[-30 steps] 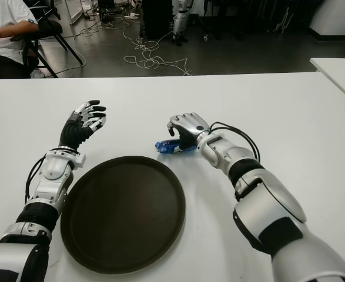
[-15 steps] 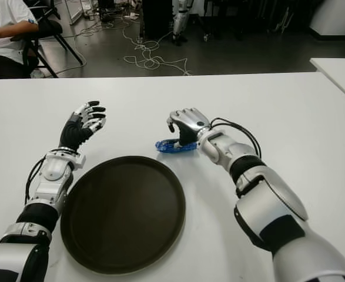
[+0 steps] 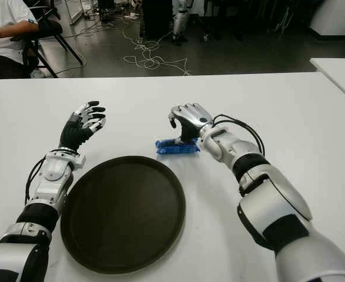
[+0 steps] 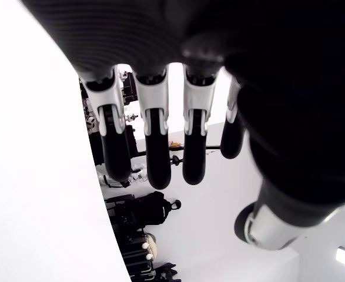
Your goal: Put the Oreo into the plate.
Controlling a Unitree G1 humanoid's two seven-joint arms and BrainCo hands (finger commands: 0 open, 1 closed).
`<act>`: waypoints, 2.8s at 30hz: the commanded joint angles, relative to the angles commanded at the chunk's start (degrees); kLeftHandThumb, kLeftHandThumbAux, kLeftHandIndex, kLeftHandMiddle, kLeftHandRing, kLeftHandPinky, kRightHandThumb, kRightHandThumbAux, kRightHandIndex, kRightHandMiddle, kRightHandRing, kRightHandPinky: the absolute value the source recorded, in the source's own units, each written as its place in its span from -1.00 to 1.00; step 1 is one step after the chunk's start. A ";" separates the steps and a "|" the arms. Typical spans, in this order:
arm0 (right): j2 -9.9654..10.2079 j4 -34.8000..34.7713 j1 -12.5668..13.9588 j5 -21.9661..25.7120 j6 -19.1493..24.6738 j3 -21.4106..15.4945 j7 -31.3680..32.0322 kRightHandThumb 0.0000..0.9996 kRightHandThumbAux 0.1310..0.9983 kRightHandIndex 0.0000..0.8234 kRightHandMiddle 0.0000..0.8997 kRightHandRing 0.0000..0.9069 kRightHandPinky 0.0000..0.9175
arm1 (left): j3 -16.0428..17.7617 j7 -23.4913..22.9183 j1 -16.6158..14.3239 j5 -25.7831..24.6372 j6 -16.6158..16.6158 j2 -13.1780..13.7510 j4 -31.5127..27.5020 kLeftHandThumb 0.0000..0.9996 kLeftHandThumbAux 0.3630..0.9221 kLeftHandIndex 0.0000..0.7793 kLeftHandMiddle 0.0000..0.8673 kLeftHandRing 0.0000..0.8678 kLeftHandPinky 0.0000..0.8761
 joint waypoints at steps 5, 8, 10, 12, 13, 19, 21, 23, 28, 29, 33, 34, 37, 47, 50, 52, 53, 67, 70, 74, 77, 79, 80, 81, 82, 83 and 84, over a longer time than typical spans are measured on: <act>-0.03 -0.23 -0.03 0.10 0.11 -0.08 -0.02 -0.84 0.66 0.36 0.56 0.56 0.51 | -0.14 0.26 0.05 0.26 0.10 0.08 -0.13 -0.57 0.34 -0.49 -0.39 -0.42 -0.38; -0.17 -0.46 0.00 -0.08 0.04 -0.05 -1.30 -0.87 0.66 0.32 0.51 0.51 0.46 | -0.18 0.28 -0.09 0.37 -0.32 0.14 0.22 -0.58 0.35 -0.49 -0.38 -0.41 -0.36; -0.27 -0.56 -0.05 -0.16 0.05 -0.03 -1.82 -0.94 0.66 0.29 0.47 0.47 0.43 | -0.19 0.20 -0.19 0.36 -0.46 0.15 0.40 -0.58 0.38 -0.48 -0.37 -0.40 -0.35; -0.36 -0.57 -0.16 -0.28 0.23 0.06 -2.21 -0.95 0.68 0.27 0.40 0.42 0.37 | -0.20 0.10 -0.35 0.34 -0.62 0.16 0.70 -0.56 0.40 -0.47 -0.37 -0.41 -0.36; -0.37 -0.52 -0.22 -0.35 0.37 0.11 -2.35 -0.97 0.66 0.24 0.34 0.36 0.30 | -0.20 0.06 -0.48 0.33 -0.74 0.15 0.94 -0.56 0.41 -0.47 -0.37 -0.41 -0.36; -0.56 -0.50 -0.91 -0.58 1.24 0.29 -2.39 -1.00 0.64 0.23 0.23 0.26 0.20 | -0.03 -0.21 -1.30 0.07 -1.44 0.18 2.40 -0.54 0.42 -0.46 -0.36 -0.40 -0.36; -0.53 -0.35 -1.13 -0.67 1.57 0.39 -2.26 -0.99 0.64 0.22 0.22 0.24 0.18 | 0.08 -0.22 -1.69 -0.05 -1.55 0.17 3.12 -0.54 0.44 -0.46 -0.36 -0.40 -0.35; -0.90 -0.48 -1.73 -0.63 1.36 0.32 -2.08 -0.97 0.64 0.22 0.21 0.22 0.17 | 0.29 -0.40 -2.05 -0.36 -1.44 0.11 3.83 -0.54 0.45 -0.46 -0.36 -0.40 -0.35; -1.15 -0.56 -2.24 -0.50 1.25 0.14 -3.06 -0.98 0.59 0.13 0.13 0.15 0.08 | 0.65 -0.57 -2.75 -0.83 -1.79 -0.06 5.28 -0.50 0.45 -0.46 -0.36 -0.39 -0.33; -1.16 -0.53 -2.29 -0.46 1.24 0.11 -3.15 -0.99 0.58 0.11 0.12 0.14 0.07 | 0.69 -0.58 -2.84 -0.86 -1.90 -0.08 5.49 -0.49 0.45 -0.46 -0.36 -0.39 -0.33; -1.26 -0.30 -2.94 0.27 1.25 -0.56 -2.76 -1.00 0.51 -0.09 -0.03 0.00 -0.08 | 0.92 -0.60 -3.06 -1.01 -2.07 -0.21 5.94 -0.47 0.45 -0.44 -0.35 -0.38 -0.33; -1.29 -0.20 -3.06 0.40 1.28 -0.70 -2.60 -1.00 0.46 -0.23 -0.17 -0.14 -0.23 | 0.97 -0.59 -3.11 -1.03 -2.04 -0.22 6.03 -0.47 0.45 -0.45 -0.35 -0.38 -0.33; -1.30 0.37 -3.25 0.63 1.57 -1.02 -2.15 -1.00 0.34 -0.48 -0.42 -0.41 -0.50 | 1.05 -0.61 -3.22 -0.97 -1.90 -0.22 6.18 -0.46 0.46 -0.46 -0.36 -0.38 -0.32; -0.52 1.29 -3.10 0.48 2.48 -0.80 -1.28 -1.00 -0.11 -0.95 -0.95 -0.96 -0.97 | 0.81 0.21 -3.63 0.04 -1.30 0.11 6.49 -0.53 0.51 -0.47 -0.37 -0.40 -0.35; -0.52 1.15 -2.73 0.61 2.04 -0.76 -0.24 -1.00 -0.20 -0.99 -0.98 -0.99 -0.99 | 0.75 0.28 -3.65 0.18 -1.45 0.15 6.61 -0.56 0.50 -0.48 -0.38 -0.40 -0.35; -0.32 1.36 -2.61 0.74 2.19 -0.77 0.89 -1.00 -0.27 -0.99 -0.99 -0.99 -1.00 | 0.70 0.29 -3.59 0.25 -1.70 0.13 6.60 -0.56 0.48 -0.49 -0.39 -0.40 -0.36; -0.25 1.43 -2.59 0.79 2.30 -0.79 1.40 -1.00 -0.31 -1.00 -1.00 -1.00 -1.00 | 0.69 0.29 -3.56 0.28 -1.82 0.12 6.59 -0.57 0.47 -0.49 -0.39 -0.40 -0.36; 0.64 1.62 -2.43 0.13 4.56 -0.21 3.15 -0.91 -0.62 -1.00 -1.00 -1.00 -1.00 | 0.78 0.40 -3.47 0.26 -2.55 0.00 6.51 -0.55 0.53 -0.45 -0.38 -0.40 -0.35; 1.00 1.89 -2.24 0.06 4.96 -0.11 2.50 -0.86 -0.59 -1.00 -1.00 -1.00 -1.00 | 0.76 0.49 -3.52 0.33 -2.51 0.05 6.57 -0.54 0.53 -0.45 -0.39 -0.40 -0.34; 1.12 2.02 -2.16 0.37 5.00 -0.30 2.46 -0.79 -0.54 -1.00 -1.00 -1.00 -0.96 | 0.70 0.84 -3.52 0.52 -2.44 0.08 6.61 -0.54 0.50 -0.45 -0.40 -0.41 -0.35; 1.47 2.26 -1.92 0.42 5.17 -0.29 2.50 -0.75 -0.52 -1.00 -0.99 -1.00 -0.95 | 0.67 1.07 -3.45 0.57 -2.45 0.03 6.57 -0.56 0.48 -0.46 -0.40 -0.41 -0.35; 1.98 2.60 -1.25 0.21 5.41 -0.04 2.25 -0.73 -0.49 -1.00 -0.98 -0.99 -0.94 | 0.68 1.06 -3.31 0.46 -2.48 -0.10 6.32 -0.56 0.45 -0.46 -0.40 -0.40 -0.35; 2.31 2.83 -0.83 0.06 5.58 0.15 2.07 -0.73 -0.48 -1.00 -0.96 -0.98 -0.93 | 0.70 1.00 -3.26 0.37 -2.49 -0.16 6.22 -0.56 0.45 -0.47 -0.39 -0.40 -0.35; 2.41 2.96 -0.50 -0.10 5.51 0.35 2.05 -0.73 -0.46 -1.00 -0.94 -0.96 -0.91 | 0.69 0.89 -3.25 0.30 -2.43 -0.17 6.13 -0.55 0.43 -0.47 -0.39 -0.40 -0.34; 2.45 3.04 -0.31 -0.18 5.44 0.49 2.04 -0.73 -0.45 -1.00 -0.93 -0.95 -0.90 | 0.69 0.82 -3.25 0.25 -2.39 -0.17 6.09 -0.54 0.43 -0.48 -0.38 -0.40 -0.34; 2.43 3.12 -0.13 -0.31 5.35 0.68 2.14 -0.73 -0.44 -1.00 -0.92 -0.95 -0.90 | 0.65 0.72 -3.25 0.23 -2.37 -0.16 6.06 -0.54 0.43 -0.48 -0.38 -0.40 -0.34; 2.42 3.18 0.00 -0.39 5.30 0.82 2.18 -0.74 -0.43 -1.00 -0.91 -0.94 -0.90 | 0.62 0.66 -3.23 0.22 -2.37 -0.17 6.01 -0.53 0.43 -0.48 -0.38 -0.40 -0.35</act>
